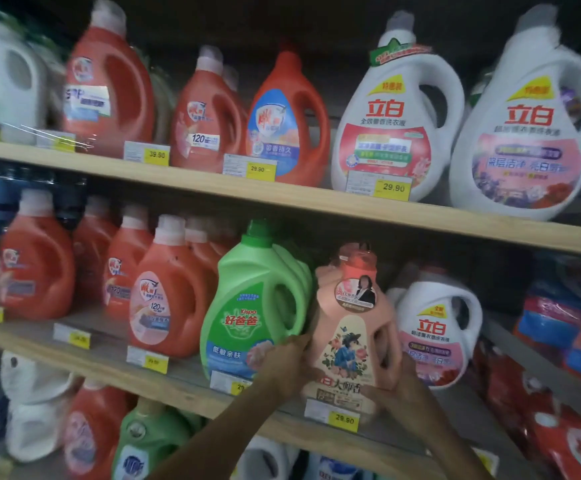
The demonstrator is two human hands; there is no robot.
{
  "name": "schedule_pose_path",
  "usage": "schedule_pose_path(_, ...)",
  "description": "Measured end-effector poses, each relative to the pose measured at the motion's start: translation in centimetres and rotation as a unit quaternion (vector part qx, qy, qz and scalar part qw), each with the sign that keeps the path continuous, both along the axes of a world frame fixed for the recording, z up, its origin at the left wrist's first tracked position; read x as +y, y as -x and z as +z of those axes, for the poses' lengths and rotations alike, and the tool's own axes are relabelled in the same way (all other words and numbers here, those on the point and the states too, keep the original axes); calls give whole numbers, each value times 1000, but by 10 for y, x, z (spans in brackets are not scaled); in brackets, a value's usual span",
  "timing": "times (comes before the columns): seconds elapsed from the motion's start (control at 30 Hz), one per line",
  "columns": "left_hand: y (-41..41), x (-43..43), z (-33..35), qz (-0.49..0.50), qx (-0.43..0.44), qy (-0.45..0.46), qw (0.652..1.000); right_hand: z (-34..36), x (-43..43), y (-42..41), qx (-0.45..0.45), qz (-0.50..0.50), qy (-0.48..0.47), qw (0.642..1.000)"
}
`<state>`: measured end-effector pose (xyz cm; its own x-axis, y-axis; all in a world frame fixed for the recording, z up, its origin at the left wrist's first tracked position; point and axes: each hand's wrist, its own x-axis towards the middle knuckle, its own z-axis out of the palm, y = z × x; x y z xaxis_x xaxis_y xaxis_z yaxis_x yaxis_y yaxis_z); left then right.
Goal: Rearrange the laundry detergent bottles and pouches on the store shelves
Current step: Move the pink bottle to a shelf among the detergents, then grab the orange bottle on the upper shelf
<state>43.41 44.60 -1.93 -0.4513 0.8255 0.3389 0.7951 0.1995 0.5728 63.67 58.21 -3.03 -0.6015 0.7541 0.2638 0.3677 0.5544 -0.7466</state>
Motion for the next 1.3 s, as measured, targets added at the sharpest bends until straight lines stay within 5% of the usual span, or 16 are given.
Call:
schedule_pose_path(0.1,4,-22,17,-14,100,45,994,26,-18,-13,-214,-63,-152,963)
schedule_pose_path(0.23,21,-63,39,-73,174,78,979,67,-59,-14,-420,-95,-342,835)
schedule_pose_path(0.47,76,-187,66,-78,261,119,955,125,-181,75,-377,-53,-391,838)
schedule_pose_path(0.8,201,-391,116,-31,247,185,951,169,-299,178,-395,49,-354,846)
schedule_pose_path(1.3,337,-448,222,61,302,160,938,301,-349,289,-249,41,-427,868)
